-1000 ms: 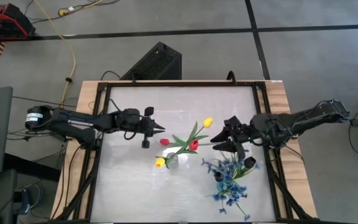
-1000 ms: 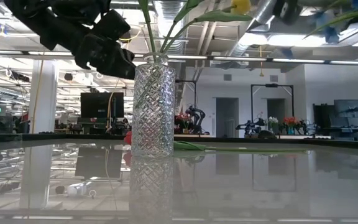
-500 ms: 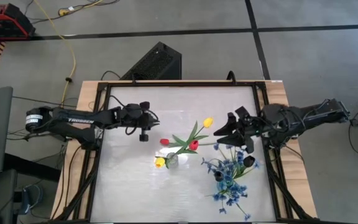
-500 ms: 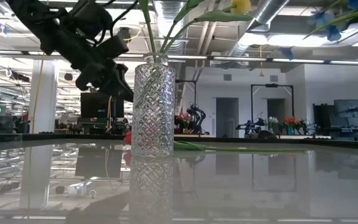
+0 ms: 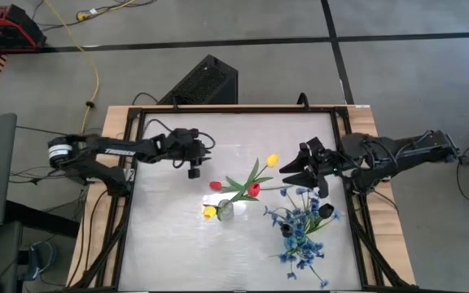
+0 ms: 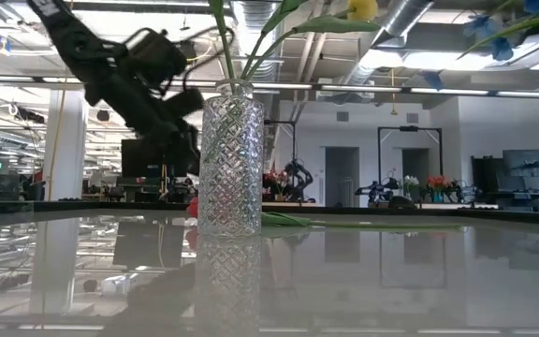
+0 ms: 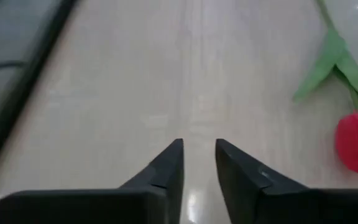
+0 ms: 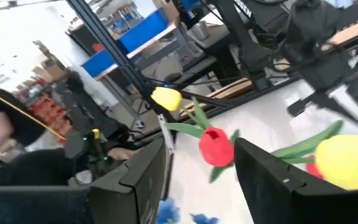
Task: Sort flowers into vase by color
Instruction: Put the red flower into the transparent vase
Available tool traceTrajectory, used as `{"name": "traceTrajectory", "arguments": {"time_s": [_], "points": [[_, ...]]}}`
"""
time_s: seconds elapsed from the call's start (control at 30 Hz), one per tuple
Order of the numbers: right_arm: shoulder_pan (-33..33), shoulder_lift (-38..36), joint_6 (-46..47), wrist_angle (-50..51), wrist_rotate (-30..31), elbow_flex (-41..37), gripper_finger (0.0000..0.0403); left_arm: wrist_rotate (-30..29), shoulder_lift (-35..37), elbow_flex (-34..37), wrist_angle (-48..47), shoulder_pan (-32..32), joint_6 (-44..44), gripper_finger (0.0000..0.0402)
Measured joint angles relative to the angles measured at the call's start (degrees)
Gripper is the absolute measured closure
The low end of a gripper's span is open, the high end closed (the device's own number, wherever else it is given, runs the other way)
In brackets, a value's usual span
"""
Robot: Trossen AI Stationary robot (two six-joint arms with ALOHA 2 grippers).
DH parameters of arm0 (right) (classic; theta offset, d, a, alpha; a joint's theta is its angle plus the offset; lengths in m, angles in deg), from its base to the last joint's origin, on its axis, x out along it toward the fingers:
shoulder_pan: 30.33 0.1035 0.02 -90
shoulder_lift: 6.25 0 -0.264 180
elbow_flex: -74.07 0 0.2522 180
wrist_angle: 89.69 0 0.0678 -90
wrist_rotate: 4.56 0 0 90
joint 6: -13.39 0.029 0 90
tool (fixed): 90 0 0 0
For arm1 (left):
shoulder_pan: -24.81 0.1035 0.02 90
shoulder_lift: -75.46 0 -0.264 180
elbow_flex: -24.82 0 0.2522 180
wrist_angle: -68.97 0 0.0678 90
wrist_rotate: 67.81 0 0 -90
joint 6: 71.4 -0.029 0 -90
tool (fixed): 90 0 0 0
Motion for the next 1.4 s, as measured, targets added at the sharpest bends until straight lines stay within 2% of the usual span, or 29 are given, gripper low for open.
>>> {"name": "traceTrajectory", "arguments": {"time_s": [0.17,0.33,0.53,0.7,0.93,1.1,1.27,1.4], "points": [[-2.4,-0.1,-3.3,2.2,0.3,0.0,0.0187,-0.1,-6.5,-4.1,0.1,-1.0,2.1,0.0268],[-7.9,-0.5,-3.4,5.6,1.4,0.0,0.0187,-0.4,-8.6,-6.9,-1.0,-1.4,2.5,0.0238],[-14.7,-0.9,-6.4,9.4,1.5,0.0,0.0187,-0.4,-8.7,-7.1,-0.7,-1.4,2.7,0.0235],[-21.7,-0.8,-9.1,15.2,1.5,0.0,0.0187,-0.4,-8.7,-7.1,0.9,-1.4,4.9,0.0235],[-29.9,-0.4,-9.8,25.9,1.5,0.0,0.0187,0.8,-8.7,-7.1,-1.8,-1.4,6.0,0.0235],[-30.5,2.2,-15.7,29.5,1.4,-1.5,0.0187,1.0,-8.7,-7.1,-3.1,-1.4,5.4,0.0235],[-27.7,8.7,-17.2,23.2,1.0,-5.3,0.0187,1.0,-8.7,-7.1,-4.0,-1.4,5.6,0.0235],[-24.3,15.9,-20.8,17.2,-2.5,-8.5,0.0187,1.6,-8.7,-7.1,-4.6,-1.4,5.9,0.0235]]}}
